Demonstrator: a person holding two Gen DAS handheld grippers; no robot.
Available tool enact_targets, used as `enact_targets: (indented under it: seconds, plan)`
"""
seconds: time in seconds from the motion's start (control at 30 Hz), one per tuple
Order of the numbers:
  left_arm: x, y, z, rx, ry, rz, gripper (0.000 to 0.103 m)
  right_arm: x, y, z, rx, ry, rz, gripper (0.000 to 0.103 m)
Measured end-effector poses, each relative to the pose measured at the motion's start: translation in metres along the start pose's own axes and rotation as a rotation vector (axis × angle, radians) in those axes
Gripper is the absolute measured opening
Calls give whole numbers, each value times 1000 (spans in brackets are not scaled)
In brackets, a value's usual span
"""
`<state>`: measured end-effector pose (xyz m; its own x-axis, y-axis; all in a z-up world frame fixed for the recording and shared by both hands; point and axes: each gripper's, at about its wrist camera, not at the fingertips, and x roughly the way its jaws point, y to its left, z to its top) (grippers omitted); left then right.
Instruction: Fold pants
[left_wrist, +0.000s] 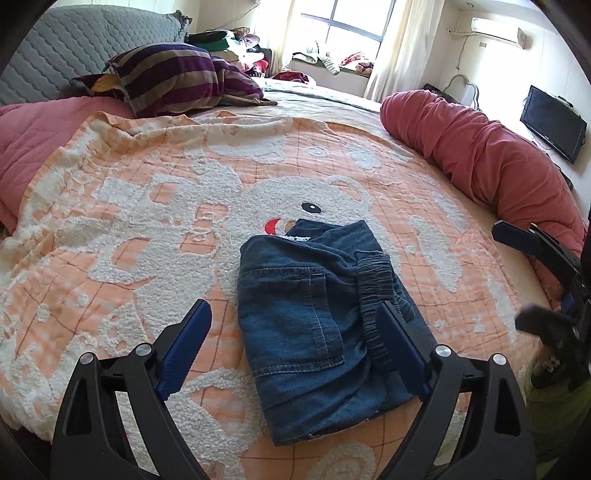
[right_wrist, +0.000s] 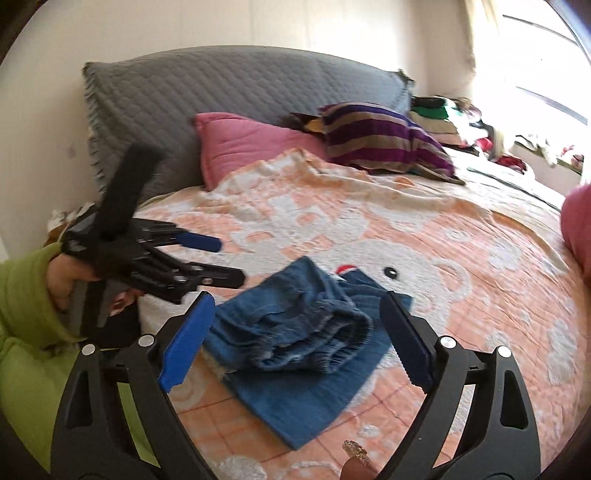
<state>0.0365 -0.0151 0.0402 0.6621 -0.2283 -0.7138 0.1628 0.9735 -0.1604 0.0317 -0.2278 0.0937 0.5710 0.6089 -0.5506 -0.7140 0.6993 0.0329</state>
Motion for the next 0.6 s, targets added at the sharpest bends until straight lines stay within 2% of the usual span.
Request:
enact_targets:
  seconds: [0.27,0.6]
  plan:
    - [8,5,-2,-3,13,21,90,14,-20,-10,81,32,-57,85]
    - [29,17,-9,-31,58,36,90,45,-45,-28,189,149,-97,85]
